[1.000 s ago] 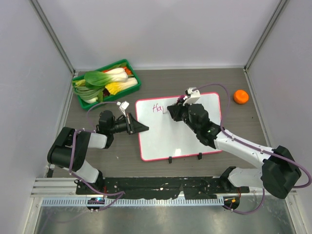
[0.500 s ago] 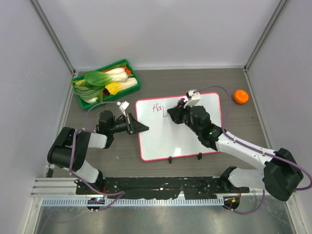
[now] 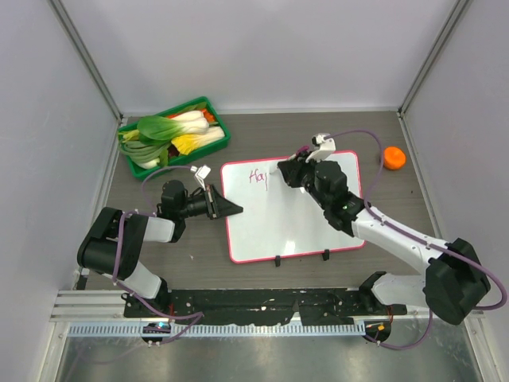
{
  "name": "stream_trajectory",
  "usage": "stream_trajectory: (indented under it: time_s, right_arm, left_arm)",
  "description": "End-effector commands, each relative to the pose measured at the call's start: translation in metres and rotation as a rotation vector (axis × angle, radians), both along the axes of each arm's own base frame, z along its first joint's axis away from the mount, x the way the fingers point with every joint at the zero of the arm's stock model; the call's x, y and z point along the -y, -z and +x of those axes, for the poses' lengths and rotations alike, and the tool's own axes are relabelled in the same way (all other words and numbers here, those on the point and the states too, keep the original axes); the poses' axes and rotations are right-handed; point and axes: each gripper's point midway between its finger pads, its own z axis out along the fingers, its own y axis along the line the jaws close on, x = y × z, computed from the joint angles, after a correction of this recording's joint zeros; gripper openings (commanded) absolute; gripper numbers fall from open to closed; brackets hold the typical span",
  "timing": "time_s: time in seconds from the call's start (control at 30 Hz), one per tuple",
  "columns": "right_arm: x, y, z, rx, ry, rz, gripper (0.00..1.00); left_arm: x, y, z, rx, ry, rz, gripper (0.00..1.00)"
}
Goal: Write a sentence on the whiteboard
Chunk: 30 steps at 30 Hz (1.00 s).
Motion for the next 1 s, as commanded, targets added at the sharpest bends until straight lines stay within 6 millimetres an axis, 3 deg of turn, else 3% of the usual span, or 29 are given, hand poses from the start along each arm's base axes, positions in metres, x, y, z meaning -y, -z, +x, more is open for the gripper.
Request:
stream_trajectory:
  time_s: [0.0, 0.47, 0.97]
  right_arm:
    - [-0.006, -0.033, 0.013, 0.066, 0.007, 0.074, 0.01]
    - [-0.016, -0.027, 0.020, 0.053, -0.012, 0.093, 0.01]
    - [-0.001, -0.013, 0.019, 0.033, 0.040, 0.033, 0.01]
  left_arm:
    - [-0.006, 0.043, -0.001, -0.057, -0.048, 0.124, 0.00]
    - [-0.006, 0.043, -0.001, -0.058, -0.050, 0.125, 0.00]
    - [-0.006, 0.043, -0.001, -0.058, -0.050, 0.125, 0.00]
